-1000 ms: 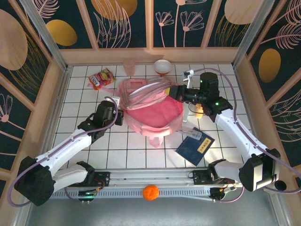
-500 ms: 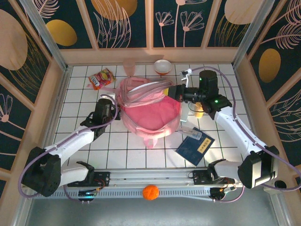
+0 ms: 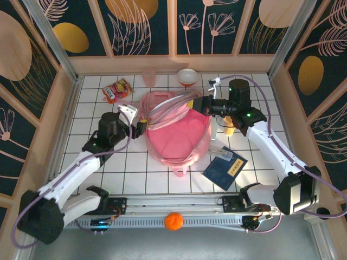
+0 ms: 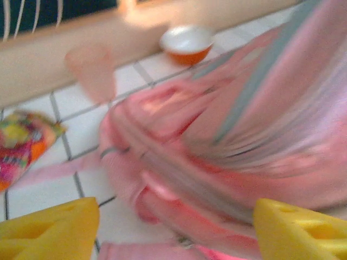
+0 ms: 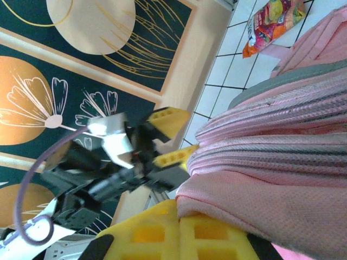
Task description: Pack the student bag
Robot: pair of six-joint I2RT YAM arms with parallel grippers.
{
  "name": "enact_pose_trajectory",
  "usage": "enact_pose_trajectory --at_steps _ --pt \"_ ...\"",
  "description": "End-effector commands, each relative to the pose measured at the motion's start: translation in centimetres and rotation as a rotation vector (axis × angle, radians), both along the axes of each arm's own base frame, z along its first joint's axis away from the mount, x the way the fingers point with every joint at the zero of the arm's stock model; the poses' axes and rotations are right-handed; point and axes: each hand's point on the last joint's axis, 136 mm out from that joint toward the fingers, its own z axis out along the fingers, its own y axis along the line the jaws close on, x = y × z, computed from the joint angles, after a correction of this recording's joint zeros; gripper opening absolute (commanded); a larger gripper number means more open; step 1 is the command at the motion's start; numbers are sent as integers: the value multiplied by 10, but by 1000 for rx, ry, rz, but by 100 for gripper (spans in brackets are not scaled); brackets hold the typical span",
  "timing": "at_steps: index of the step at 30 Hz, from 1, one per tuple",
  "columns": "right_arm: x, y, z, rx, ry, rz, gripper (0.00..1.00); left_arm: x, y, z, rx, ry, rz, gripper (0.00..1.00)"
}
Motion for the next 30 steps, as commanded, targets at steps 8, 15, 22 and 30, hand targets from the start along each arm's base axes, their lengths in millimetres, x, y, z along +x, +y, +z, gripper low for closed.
enact_pose_trajectory --at_steps 8,15,22,30 --pt "-9 23 25 25 -111 31 0 -49 -71 51 225 -285 -460 87" --pt "-16 32 20 12 -101 52 0 -14 -103 82 201 -374 -356 91" --pt "-21 35 17 3 -101 71 0 3 -121 61 245 -294 -391 66" --pt "-15 11 15 13 -118 4 0 -30 -97 63 167 -184 -368 0"
